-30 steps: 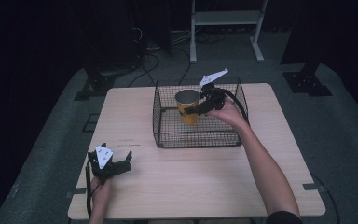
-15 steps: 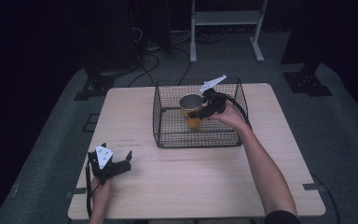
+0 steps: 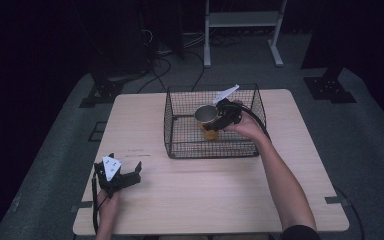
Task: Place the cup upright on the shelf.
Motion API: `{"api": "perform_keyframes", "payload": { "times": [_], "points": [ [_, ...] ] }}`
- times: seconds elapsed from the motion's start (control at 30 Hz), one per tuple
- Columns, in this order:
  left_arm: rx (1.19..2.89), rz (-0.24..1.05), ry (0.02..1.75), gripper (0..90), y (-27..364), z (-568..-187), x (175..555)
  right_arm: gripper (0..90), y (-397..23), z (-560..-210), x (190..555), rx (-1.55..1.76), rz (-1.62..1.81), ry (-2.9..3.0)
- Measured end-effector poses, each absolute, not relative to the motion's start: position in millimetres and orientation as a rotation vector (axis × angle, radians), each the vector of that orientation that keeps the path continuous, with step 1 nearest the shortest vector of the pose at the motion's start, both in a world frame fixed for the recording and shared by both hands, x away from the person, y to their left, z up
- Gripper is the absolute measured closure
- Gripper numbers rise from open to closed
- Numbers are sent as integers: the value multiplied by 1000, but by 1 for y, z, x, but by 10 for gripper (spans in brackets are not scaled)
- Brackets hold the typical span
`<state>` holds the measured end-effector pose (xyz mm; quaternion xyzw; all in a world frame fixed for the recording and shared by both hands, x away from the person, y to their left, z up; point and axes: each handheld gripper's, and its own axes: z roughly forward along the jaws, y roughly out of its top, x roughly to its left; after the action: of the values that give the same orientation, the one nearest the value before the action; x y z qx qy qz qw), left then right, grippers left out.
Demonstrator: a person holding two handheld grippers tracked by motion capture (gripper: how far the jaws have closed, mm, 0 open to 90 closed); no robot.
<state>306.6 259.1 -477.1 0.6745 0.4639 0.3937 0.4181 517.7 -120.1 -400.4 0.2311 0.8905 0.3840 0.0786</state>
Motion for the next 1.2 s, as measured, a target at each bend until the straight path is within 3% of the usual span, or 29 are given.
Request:
{"api": "perform_keyframes", "payload": {
  "times": [0.43, 0.77, 1.2],
  "points": [
    [1693, 988, 1165, 0, 259, -477, 307, 127, -121, -402, 519, 695, 1124, 2660],
    [1692, 988, 1164, 0, 259, -477, 307, 16, -119, -398, 516, 710, 1123, 2641],
    [1691, 988, 1164, 0, 259, -477, 307, 9, -116, -393, 514, 714, 1183, 2611]
  ]
}}
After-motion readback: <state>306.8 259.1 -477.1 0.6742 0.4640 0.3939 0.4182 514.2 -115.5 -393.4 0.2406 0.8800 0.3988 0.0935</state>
